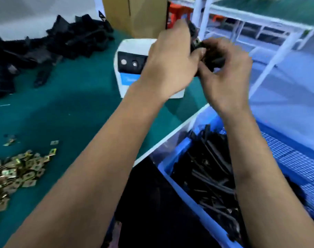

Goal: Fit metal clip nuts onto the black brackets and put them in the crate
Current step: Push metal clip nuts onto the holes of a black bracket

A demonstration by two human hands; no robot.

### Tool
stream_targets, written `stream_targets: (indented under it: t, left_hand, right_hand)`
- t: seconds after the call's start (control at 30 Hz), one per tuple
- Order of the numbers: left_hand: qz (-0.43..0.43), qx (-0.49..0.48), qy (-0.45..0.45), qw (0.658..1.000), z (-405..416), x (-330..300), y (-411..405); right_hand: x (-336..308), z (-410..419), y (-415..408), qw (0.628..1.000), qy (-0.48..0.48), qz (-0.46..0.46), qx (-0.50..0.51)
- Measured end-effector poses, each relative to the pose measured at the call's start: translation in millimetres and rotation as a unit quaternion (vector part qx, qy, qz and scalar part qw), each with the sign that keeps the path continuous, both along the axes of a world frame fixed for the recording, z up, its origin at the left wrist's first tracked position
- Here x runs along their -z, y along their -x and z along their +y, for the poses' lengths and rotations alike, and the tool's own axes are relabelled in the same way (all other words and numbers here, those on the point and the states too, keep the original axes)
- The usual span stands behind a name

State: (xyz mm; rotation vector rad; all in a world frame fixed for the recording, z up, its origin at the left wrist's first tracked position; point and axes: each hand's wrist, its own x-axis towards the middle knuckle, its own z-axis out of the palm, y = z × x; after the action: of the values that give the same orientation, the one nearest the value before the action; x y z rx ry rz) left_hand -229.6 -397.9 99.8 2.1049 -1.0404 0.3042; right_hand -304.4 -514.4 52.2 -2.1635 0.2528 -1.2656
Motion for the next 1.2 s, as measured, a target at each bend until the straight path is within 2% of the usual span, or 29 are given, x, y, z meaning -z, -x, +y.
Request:
stream_targets:
  t: [0.07, 0.13, 0.2, 0.27, 0.37, 0.47, 0.57, 0.63, 0.7, 0.77, 0.83, 0.93, 1.07, 1.2]
  left_hand:
    - [-0.041, 0.033, -0.034, 0.998, -45.9, 7.8, 24.4]
    - [-0.114, 0.063, -0.105, 0.986, -83.5, 26.5, 50.3]
    - [-0.187, 0.098, -0.190, 0.959, -109.1, 55.3, 71.5]
    - [-0.221, 0.145, -0.245, 0.933, -123.4, 90.2, 86.8]
    - [-0.167, 0.240, -0.328, 0.898, -128.0, 147.5, 99.7]
    - [-0.076, 0.286, -0.413, 0.861, -118.4, 196.0, 105.0]
    - [-0.019, 0.297, -0.475, 0.828, -103.2, 233.4, 109.3]
    - [0.003, 0.287, -0.489, 0.824, -93.8, 247.9, 109.4]
    - [0.002, 0.273, -0.457, 0.846, -89.4, 251.0, 109.2]
    - [-0.002, 0.261, -0.369, 0.892, -91.5, 242.5, 109.7]
    - [0.006, 0.244, -0.255, 0.935, -97.9, 220.7, 109.9]
    - [0.041, 0.200, -0.109, 0.973, -102.5, 173.0, 103.9]
    - [0.067, 0.096, 0.062, 0.991, -78.7, 120.1, 71.5]
    - [0.085, 0.015, 0.174, 0.981, -25.7, 85.9, 29.8]
  right_hand:
    - [12.1, -40.4, 35.1, 0.998, -0.058, -0.006, 0.019]
    - [31.9, -77.7, 69.6, 0.992, -0.118, 0.011, 0.049]
    - [57.2, -110.1, 98.2, 0.977, -0.183, 0.068, 0.091]
    - [86.5, -133.5, 120.7, 0.952, -0.202, 0.168, 0.159]
    - [134.4, -146.6, 145.4, 0.891, -0.220, 0.305, 0.255]
    - [177.0, -140.3, 154.8, 0.828, -0.245, 0.427, 0.269]
    - [207.4, -130.7, 158.1, 0.783, -0.268, 0.483, 0.285]
    - [217.9, -126.3, 156.3, 0.772, -0.276, 0.484, 0.305]
    - [216.7, -124.7, 151.3, 0.769, -0.253, 0.488, 0.327]
    - [202.2, -123.8, 144.8, 0.789, -0.229, 0.453, 0.347]
    - [178.4, -120.6, 134.9, 0.839, -0.205, 0.368, 0.345]
    - [132.9, -107.8, 112.1, 0.912, -0.138, 0.246, 0.297]
    - [74.2, -71.5, 70.8, 0.974, -0.042, 0.136, 0.176]
    - [38.4, -14.5, 15.2, 0.992, 0.020, 0.106, 0.068]
